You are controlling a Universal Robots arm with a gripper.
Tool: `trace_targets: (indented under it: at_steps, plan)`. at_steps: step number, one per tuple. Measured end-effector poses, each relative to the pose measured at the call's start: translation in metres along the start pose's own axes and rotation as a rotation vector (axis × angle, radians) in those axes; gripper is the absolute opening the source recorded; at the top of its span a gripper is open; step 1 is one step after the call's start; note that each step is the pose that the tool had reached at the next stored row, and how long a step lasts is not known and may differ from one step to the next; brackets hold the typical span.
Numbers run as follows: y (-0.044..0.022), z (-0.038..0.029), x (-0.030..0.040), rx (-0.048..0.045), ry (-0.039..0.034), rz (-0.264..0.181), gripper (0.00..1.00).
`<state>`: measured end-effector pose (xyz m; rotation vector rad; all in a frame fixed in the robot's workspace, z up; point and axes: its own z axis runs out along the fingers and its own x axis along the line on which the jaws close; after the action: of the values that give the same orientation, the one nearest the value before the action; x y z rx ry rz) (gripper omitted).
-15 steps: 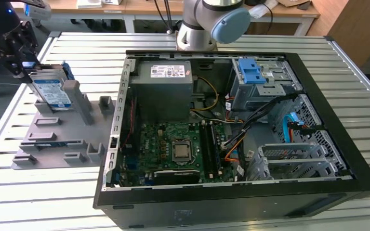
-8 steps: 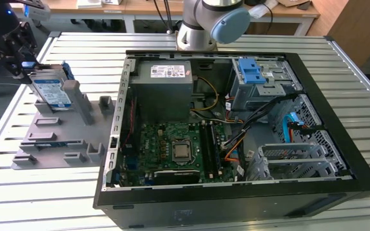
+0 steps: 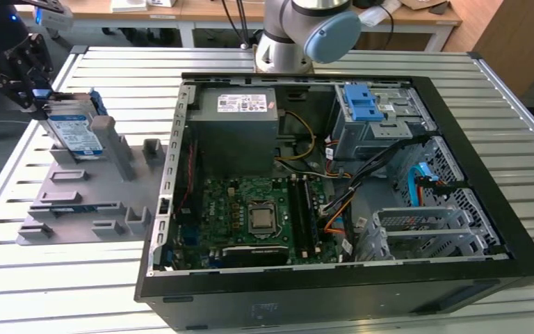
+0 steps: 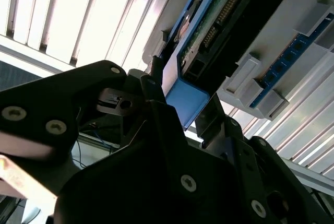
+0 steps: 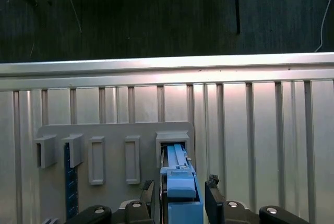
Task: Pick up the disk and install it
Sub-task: 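Pick up the disk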
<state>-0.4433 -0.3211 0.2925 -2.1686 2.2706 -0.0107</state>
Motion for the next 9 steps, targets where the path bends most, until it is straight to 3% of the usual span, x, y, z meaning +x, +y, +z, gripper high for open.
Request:
trace_targets:
  at_steps: [9]
  plan:
    - [-0.0001,-0.0007,0.0001,0.0002,0.0003,-0.006,0.51]
